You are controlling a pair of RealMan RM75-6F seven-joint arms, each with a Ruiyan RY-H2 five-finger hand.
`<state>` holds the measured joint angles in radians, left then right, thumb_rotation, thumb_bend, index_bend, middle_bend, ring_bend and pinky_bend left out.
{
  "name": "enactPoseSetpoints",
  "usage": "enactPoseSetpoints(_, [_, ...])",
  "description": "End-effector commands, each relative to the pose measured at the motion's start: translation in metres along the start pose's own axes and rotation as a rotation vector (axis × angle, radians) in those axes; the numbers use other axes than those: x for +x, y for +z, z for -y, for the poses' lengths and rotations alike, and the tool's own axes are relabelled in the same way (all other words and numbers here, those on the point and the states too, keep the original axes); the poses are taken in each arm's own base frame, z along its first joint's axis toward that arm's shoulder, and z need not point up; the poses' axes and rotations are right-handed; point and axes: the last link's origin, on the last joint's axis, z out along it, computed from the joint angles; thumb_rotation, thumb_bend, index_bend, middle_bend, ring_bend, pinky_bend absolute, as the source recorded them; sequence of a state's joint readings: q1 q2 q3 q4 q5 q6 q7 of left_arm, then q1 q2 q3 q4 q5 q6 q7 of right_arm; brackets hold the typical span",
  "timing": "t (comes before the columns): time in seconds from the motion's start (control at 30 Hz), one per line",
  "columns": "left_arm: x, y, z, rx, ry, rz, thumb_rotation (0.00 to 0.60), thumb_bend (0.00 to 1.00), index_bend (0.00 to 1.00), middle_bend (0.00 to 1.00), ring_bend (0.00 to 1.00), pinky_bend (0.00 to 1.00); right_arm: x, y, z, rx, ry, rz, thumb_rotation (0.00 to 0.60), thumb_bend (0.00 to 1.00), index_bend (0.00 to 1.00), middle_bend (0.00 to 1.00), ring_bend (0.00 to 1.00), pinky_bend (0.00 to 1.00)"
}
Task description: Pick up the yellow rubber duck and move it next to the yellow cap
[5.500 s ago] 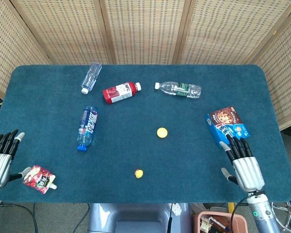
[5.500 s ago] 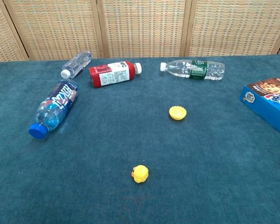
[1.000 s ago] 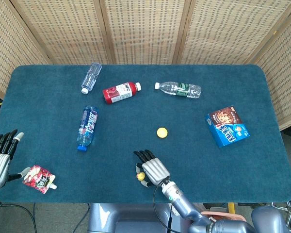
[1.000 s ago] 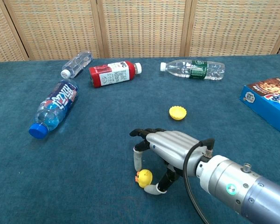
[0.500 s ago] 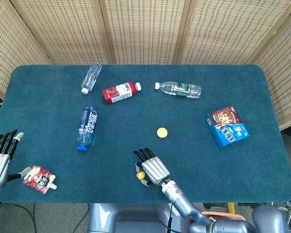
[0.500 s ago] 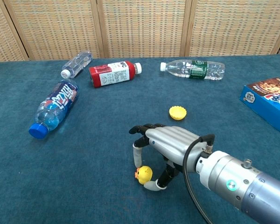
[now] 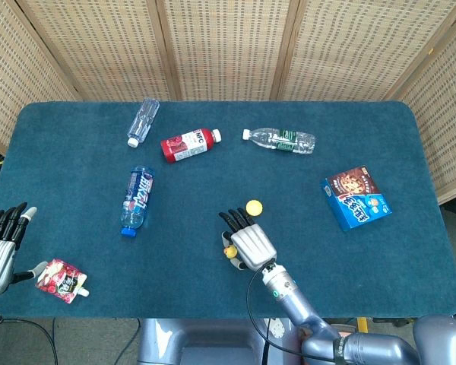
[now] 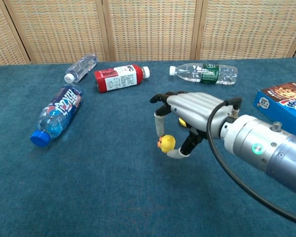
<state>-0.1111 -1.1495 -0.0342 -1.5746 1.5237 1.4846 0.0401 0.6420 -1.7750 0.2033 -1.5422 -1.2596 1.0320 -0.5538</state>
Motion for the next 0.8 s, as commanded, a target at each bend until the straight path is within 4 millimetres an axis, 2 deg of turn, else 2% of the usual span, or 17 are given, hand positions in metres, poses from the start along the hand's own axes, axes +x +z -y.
enactPoseSetpoints(0.03, [0.000, 0.000, 0.000, 0.002, 0.001, 0.000, 0.600, 0.05, 0.00, 0.00, 0.00, 0.00, 0.014, 0.007, -0.009, -0.024, -0.031, -0.023, 0.600, 0.22, 0.52, 0.07, 0.00, 0.00])
enactPoseSetpoints(0.13, [-0.002, 0.001, 0.000, 0.004, 0.005, 0.005, 0.600, 0.05, 0.00, 0.00, 0.00, 0.00, 0.026, 0.016, -0.016, -0.050, -0.038, -0.040, 0.600, 0.22, 0.52, 0.07, 0.00, 0.00])
enactPoseSetpoints(0.4, [-0.002, 0.002, 0.001, 0.012, -0.003, 0.012, 0.600, 0.05, 0.00, 0.00, 0.00, 0.00, 0.038, 0.049, -0.034, -0.098, -0.067, -0.030, 0.600, 0.22, 0.52, 0.07, 0.00, 0.00])
enactPoseSetpoints(0.6, [-0.003, 0.004, 0.004, 0.026, 0.008, 0.012, 0.600, 0.05, 0.00, 0.00, 0.00, 0.00, 0.036, 0.071, -0.050, -0.137, -0.070, -0.007, 0.600, 0.22, 0.52, 0.07, 0.00, 0.00])
enactPoseSetpoints(0.67, [-0.001, 0.004, 0.004, 0.030, 0.014, 0.000, 0.600, 0.05, 0.00, 0.00, 0.00, 0.00, 0.032, 0.078, -0.062, -0.173, -0.058, 0.014, 0.600, 0.22, 0.52, 0.07, 0.00, 0.00])
enactPoseSetpoints(0.8, [-0.001, 0.004, 0.004, 0.029, 0.021, -0.005, 0.600, 0.05, 0.00, 0.00, 0.00, 0.00, 0.026, 0.082, -0.070, -0.185, -0.061, 0.029, 0.600, 0.22, 0.52, 0.07, 0.00, 0.00])
